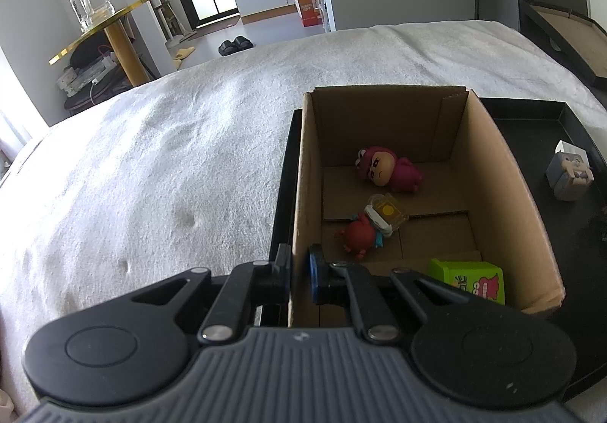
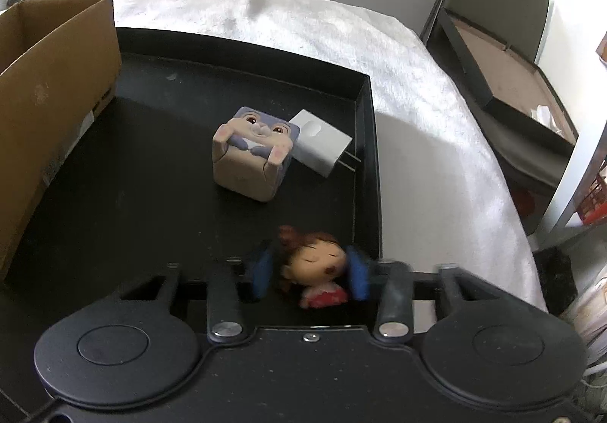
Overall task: Organize rigid objects
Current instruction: 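Move the right tool down to the girl figurine and close on it, then carry the girl figurine with the right tool over the box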
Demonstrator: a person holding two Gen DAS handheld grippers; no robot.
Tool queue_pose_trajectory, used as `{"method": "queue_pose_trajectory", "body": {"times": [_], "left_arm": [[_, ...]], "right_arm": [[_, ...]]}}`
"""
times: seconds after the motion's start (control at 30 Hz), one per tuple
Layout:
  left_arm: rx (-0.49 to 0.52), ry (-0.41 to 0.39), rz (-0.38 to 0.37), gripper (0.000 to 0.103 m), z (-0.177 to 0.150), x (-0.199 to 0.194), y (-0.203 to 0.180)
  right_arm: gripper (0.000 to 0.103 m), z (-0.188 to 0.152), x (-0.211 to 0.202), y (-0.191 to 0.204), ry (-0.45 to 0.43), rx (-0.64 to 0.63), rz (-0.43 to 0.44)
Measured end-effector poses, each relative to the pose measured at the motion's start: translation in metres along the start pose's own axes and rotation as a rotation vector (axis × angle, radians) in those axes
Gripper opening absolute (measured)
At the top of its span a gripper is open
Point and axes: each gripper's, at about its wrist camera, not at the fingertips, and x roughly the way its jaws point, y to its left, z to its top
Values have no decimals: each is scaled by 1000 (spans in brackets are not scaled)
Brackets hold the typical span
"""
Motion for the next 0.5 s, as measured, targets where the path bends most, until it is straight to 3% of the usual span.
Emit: {"method": "queue_pose_trajectory", "body": {"times": [0.5], "left_arm": [[-11,-1,-8,8,0,0,2]], "right_arm": [[35,25,-35,25,-46,-34,85]]}}
